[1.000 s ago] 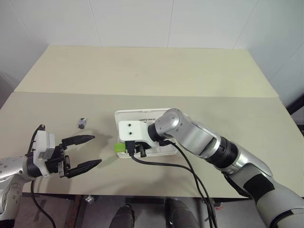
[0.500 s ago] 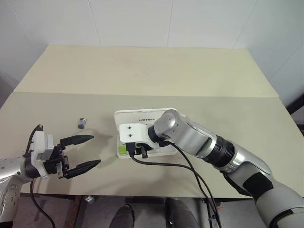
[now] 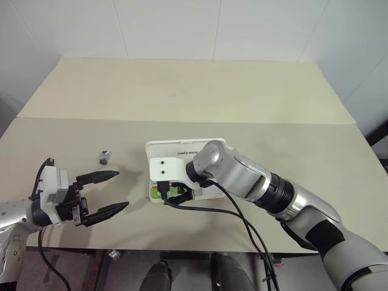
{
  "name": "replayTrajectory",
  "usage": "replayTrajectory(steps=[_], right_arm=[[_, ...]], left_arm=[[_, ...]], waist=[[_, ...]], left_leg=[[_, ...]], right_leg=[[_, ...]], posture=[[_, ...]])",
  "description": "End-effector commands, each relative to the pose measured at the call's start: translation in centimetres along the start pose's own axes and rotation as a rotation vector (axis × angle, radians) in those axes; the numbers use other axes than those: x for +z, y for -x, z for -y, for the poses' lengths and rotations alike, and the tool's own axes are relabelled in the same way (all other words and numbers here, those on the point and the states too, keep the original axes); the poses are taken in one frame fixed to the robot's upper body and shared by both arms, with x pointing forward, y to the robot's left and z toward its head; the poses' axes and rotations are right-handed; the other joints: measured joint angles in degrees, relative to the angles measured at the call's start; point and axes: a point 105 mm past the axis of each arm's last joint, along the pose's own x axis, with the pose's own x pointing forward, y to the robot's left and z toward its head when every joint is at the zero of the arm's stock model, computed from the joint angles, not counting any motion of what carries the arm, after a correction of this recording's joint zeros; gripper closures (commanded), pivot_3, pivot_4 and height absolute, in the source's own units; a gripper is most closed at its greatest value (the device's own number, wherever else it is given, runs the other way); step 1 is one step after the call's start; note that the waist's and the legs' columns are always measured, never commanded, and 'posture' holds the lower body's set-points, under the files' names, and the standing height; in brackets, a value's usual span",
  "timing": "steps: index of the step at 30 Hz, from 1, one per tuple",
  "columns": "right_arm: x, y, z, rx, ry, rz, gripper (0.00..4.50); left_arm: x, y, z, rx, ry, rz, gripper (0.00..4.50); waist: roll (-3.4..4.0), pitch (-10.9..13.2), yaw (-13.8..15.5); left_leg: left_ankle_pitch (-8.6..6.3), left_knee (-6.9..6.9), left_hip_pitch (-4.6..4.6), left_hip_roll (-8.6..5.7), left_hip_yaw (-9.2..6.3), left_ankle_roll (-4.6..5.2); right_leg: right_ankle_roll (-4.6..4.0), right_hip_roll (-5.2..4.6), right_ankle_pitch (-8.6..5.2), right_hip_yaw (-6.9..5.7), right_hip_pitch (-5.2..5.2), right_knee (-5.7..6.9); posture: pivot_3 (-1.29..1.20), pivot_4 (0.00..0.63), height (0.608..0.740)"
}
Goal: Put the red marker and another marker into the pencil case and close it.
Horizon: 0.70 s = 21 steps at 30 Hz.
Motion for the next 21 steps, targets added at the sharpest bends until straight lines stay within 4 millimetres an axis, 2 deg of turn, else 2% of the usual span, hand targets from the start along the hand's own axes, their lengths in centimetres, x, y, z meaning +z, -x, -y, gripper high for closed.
replayTrajectory(steps=[1,4,8,10,12,15,18,21], right_arm=[[1.5,1.9,0.2,-0.008,0.042,0.090,0.01],[1.3,3.2,-0.3,0.020,0.072,0.148,0.01],[0.6,5.2,-1.2,0.068,0.096,0.240,0.01],[0.3,6.2,-0.9,0.067,0.083,0.287,0.01],[0.7,7.6,-0.3,0.042,0.059,0.422,0.01],[-0.2,9.1,0.3,0.010,0.042,0.504,0.01],[-0.7,11.0,0.8,-0.055,0.058,0.645,0.01],[-1.9,12.4,1.1,-0.097,0.060,0.694,0.01]], left_arm=[[0.9,-0.3,0.1,0.001,-0.040,0.024,0.00],[0.8,-0.5,-0.2,0.030,-0.040,0.027,0.00],[0.4,-0.9,-1.8,0.160,-0.058,0.019,0.00],[0.2,-1.1,-2.7,0.244,-0.056,0.013,0.00],[0.0,-1.2,-3.7,0.335,-0.047,0.014,0.00],[-0.6,-1.2,-5.4,0.492,-0.017,-0.003,0.00],[-0.6,-1.0,-6.4,0.609,0.016,0.023,0.00],[-0.5,-0.6,-7.4,0.726,0.055,0.058,0.00]], waist=[[0.00,0.00,0.03],[0.00,0.00,0.09],[-0.02,-0.01,0.23],[-0.02,-0.01,0.27],[-0.02,-0.01,0.11],[-0.03,-0.02,0.09],[-0.05,-0.02,0.35],[-0.05,-0.02,0.49]], left_leg=[[0.00,0.00,0.00,0.00,0.00,0.00],[0.00,0.00,-0.01,0.00,0.00,0.00],[0.00,-0.01,-0.01,-0.01,0.00,0.00],[0.00,0.03,0.00,-0.02,0.00,0.00],[0.00,0.10,0.00,-0.01,0.00,0.00],[0.00,0.15,0.05,-0.01,0.00,0.00],[0.00,0.21,0.07,-0.01,-0.01,0.00],[-0.01,0.30,0.06,-0.03,-0.01,0.01]], right_leg=[[0.00,0.00,0.00,0.00,0.00,0.00],[0.01,0.00,0.00,0.00,0.00,-0.01],[0.05,-0.02,-0.02,-0.02,0.03,-0.03],[0.07,-0.01,-0.01,-0.02,0.05,0.00],[0.09,0.00,0.00,-0.02,0.08,0.04],[0.11,0.04,0.01,0.00,0.13,0.08],[0.13,0.04,0.02,-0.01,0.17,0.09],[0.20,0.02,0.06,0.00,0.23,0.08]], posture=[[0.00,0.150,0.740],[0.00,0.150,0.740],[0.00,0.150,0.740],[0.00,0.150,0.740],[0.00,0.150,0.740],[0.00,0.150,0.740],[0.00,0.150,0.740],[0.00,0.150,0.740]])
